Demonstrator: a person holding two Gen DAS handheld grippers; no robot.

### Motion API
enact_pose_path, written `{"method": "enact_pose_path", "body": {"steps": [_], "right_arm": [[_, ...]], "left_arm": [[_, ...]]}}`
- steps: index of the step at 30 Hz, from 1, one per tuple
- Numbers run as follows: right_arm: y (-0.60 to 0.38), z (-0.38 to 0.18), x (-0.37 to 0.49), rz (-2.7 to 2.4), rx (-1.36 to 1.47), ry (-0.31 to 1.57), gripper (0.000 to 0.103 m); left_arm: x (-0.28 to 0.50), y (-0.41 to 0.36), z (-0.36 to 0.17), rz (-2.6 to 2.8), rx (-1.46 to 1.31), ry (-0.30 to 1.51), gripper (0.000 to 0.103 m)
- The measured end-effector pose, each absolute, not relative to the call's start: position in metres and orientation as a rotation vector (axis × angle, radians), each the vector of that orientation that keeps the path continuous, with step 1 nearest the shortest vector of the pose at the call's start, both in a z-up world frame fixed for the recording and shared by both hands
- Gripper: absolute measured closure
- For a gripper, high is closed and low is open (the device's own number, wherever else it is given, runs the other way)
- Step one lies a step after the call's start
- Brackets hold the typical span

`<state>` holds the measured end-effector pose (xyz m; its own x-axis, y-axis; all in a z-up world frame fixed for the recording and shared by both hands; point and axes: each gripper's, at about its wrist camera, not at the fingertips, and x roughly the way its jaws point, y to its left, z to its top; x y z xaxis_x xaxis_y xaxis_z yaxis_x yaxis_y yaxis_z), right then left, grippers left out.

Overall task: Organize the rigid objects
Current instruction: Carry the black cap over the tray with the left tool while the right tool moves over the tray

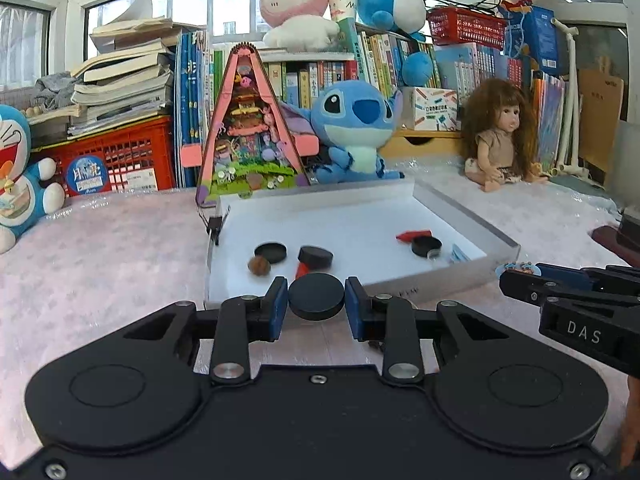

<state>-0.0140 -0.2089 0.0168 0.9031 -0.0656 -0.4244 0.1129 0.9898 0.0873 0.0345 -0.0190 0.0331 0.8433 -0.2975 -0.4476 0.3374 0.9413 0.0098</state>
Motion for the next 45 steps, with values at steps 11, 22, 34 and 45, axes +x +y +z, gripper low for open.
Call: {"method": "enact_pose_path", "body": {"steps": [11,22,34,45], "right_arm": [[-0.226,0.033,0.026,-0.077,0.132,0.428,0.065],[-0.24,0.037,0.115,-0.059,0.113,0.502,0.065],[-0.241,0.002,0.174,-0.038,0.138,0.627,0.065],[-0.238,-0.006,0.18,-0.043,0.127,0.659,0.065]], "left_arm": [[0.079,-0.017,0.049,-0.32,0.049,0.439,0.074],[0.168,-0.025,0.044,-0.358,-0.012,0.465,0.074],[0.21,-0.048,0.008,-0.26,0.047,0.569,0.074],[0.219,-0.052,-0.001,-0.249,0.071,0.605,0.074]]}}
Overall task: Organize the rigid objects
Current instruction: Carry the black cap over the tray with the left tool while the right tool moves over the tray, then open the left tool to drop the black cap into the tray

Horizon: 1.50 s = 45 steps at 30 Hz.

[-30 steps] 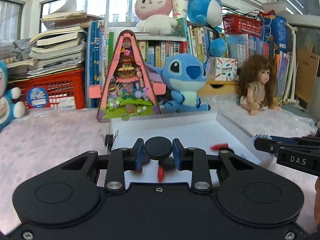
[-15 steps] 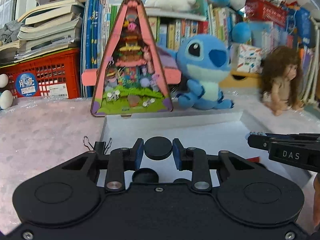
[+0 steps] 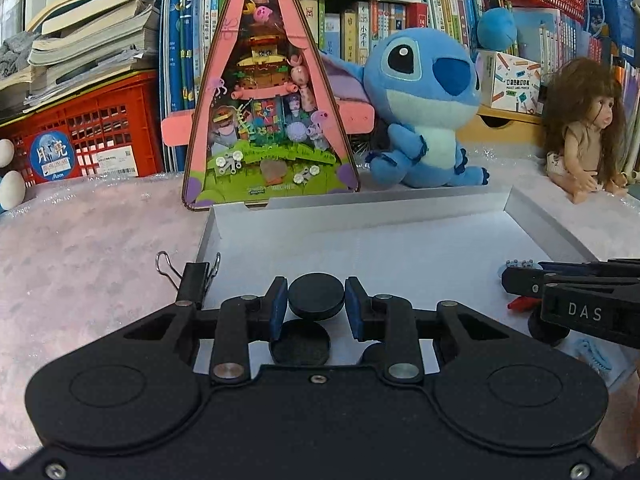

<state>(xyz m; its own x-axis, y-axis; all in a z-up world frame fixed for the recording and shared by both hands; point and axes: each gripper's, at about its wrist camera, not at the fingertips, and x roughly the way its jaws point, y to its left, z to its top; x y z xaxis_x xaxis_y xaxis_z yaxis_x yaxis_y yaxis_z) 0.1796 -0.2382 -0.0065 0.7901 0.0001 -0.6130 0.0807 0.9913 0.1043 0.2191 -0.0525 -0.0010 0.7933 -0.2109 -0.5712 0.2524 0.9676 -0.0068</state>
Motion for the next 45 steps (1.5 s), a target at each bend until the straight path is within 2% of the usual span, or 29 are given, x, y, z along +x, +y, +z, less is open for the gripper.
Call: {"method": "enact_pose_path", "body": {"steps": [25,31,32,35,37,45], "right_arm": [[-0.234,-0.005,0.183,-0.055,0.086,0.674,0.064],[-0.237,-0.004,0.179,-0.057,0.113,0.661,0.06],[-0.238,-0.004,0.177,-0.057,0.119,0.655,0.06],[-0.24,0.0,0.172,-0.05,0.129,0.637,0.05],[-0.24,0.003,0.166,-0.04,0.13,0.623,0.047],[-0.234,0.02,0.133,0.022,0.094,0.566,0.039]], "left_arm": [[0.223,-0.056,-0.004,-0.242,0.1,0.635,0.074],[0.222,-0.051,-0.002,-0.26,0.061,0.641,0.073],[0.221,-0.05,-0.001,-0.261,0.058,0.637,0.073],[0.215,-0.048,0.004,-0.255,0.067,0.613,0.061],[0.211,-0.047,0.009,-0.261,0.068,0.597,0.06],[0.174,-0.036,0.027,-0.307,0.066,0.534,0.035]]}}
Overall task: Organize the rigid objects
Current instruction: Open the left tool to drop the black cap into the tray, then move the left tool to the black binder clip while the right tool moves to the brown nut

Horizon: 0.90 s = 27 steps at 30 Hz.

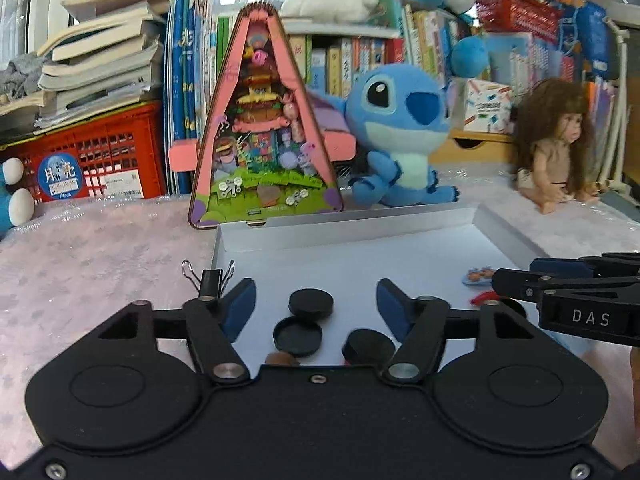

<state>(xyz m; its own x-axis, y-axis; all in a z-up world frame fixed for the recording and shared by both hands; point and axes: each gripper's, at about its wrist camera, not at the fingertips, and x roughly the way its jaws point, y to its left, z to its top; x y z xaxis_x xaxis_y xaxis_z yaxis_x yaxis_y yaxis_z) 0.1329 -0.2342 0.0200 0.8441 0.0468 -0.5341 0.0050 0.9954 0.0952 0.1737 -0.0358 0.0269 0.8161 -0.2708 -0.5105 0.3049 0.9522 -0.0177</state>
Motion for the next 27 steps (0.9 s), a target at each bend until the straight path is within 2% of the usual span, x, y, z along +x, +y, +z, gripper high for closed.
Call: {"method": "enact_pose_path", "body": {"steps": [11,27], "right_arm": [[-0.232,0.03,0.085,0.107,0.102,0.53,0.031],[-0.228,0.021,0.019,0.214,0.07,0.515,0.02]], "left_arm": [[0.118,-0.031,0.032,-0.378,0.081,0.5,0.027],[0.059,-0.022,0.026,-0.456,0.119,0.496,0.027]]}}
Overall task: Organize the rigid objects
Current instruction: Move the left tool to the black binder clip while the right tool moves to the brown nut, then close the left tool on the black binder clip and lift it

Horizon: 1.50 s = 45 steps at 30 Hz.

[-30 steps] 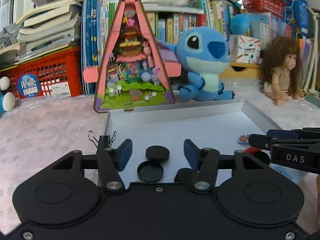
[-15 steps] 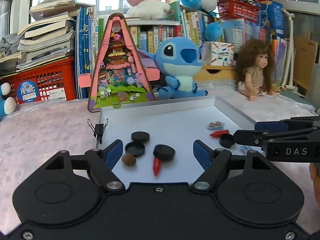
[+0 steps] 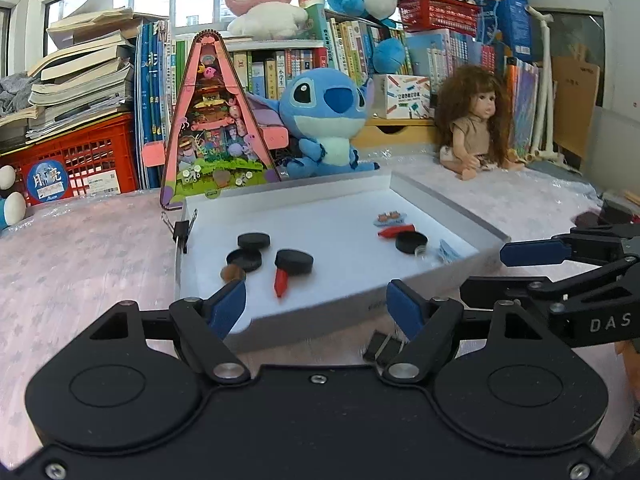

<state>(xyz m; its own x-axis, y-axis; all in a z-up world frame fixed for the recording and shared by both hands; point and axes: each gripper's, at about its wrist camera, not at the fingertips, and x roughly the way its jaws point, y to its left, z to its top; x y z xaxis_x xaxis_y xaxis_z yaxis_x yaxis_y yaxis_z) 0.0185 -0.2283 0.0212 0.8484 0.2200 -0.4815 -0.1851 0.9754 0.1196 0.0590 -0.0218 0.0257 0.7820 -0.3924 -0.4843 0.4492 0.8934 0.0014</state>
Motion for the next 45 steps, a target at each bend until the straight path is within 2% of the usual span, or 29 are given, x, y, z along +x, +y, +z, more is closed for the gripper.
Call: {"method": "enact_pose_path", "body": {"steps": [11,16,19,33,37,40,43,45], "right_arm": [[-0.203,0.007,-0.008,0.304,-0.028,0.531,0.019],[-0.194,0.0,-0.009,0.343,-0.039,0.564,0.019],[-0.188,-0.003,-0.009,0.355,-0.052,0.577,0.019],[-0.174,-0.011,-0.009,0.413,-0.111,0.576,0.019],[-0.172,-0.011,-0.009,0.42,-0.122,0.574,0.019],[-0.173,-0.011,-0.009,0.427,-0.112,0.572,0.023],[-0.174,-0.011,-0.011,0.439,-0.11,0.567,0.033],[-0.175,-0.01,-0.011,0.442,-0.105,0.565,0.044]], "left_arm": [[0.044,-0.014,0.013,-0.498,0.102,0.546,0.028],[0.047,-0.014,0.009,-0.524,0.081,0.58,0.032],[0.049,-0.017,0.007,-0.561,0.069,0.602,0.036],[0.063,-0.045,-0.001,-0.635,0.102,0.631,0.07],[0.061,-0.042,-0.001,-0.604,0.087,0.604,0.073],[0.058,-0.038,0.002,-0.593,0.088,0.584,0.074],[0.055,-0.034,0.004,-0.582,0.1,0.577,0.074],[0.054,-0.031,0.005,-0.572,0.101,0.576,0.074]]}}
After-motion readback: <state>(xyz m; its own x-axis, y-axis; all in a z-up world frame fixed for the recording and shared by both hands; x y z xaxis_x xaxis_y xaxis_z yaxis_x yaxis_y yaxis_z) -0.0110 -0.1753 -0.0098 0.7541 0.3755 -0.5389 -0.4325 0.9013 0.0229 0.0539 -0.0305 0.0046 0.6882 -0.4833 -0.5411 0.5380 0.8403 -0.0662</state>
